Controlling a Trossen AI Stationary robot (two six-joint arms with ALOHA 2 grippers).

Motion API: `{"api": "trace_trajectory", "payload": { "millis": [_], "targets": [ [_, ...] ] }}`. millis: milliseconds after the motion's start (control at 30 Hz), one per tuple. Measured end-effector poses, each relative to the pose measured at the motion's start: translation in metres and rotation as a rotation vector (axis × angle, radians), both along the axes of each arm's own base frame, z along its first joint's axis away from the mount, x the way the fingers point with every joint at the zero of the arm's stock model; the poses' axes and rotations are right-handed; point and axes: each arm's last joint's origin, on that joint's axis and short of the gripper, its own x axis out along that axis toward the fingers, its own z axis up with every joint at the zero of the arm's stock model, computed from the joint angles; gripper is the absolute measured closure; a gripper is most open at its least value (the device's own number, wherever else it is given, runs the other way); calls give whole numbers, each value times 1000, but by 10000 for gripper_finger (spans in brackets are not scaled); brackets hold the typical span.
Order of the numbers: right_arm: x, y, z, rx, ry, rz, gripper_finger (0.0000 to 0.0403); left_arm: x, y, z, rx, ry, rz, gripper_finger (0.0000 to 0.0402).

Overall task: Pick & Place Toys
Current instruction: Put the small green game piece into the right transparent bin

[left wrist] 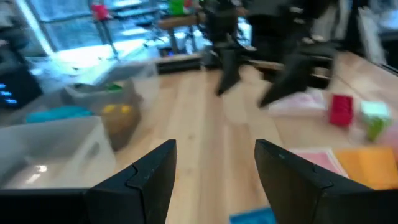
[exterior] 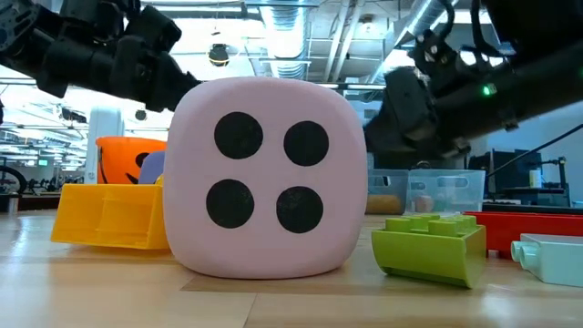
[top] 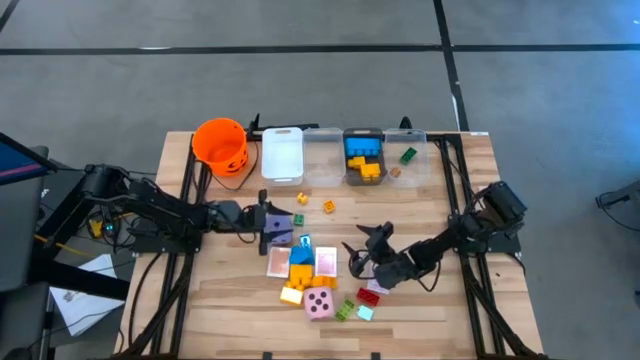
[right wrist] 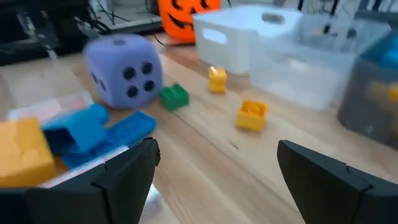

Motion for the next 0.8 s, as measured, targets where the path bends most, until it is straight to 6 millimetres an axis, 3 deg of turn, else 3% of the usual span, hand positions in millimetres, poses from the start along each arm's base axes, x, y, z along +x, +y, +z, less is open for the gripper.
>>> {"api": "trace_trajectory", "payload": {
  "millis": [333,500,700,800],
  "targets": [
    [13,-20,3,-27,28,-47,77,4,13,6,-40,-13,404,192],
    [17,-33,3,-24,28,-93,77,33,21,30,-13,222,398,192],
    [21,-41,2,18,45,-58,77,62,43,68,-184,518,340,192],
    [22,-43,2,28,50,-47,77,77,51,74,-272,582,252,192]
  ]
}}
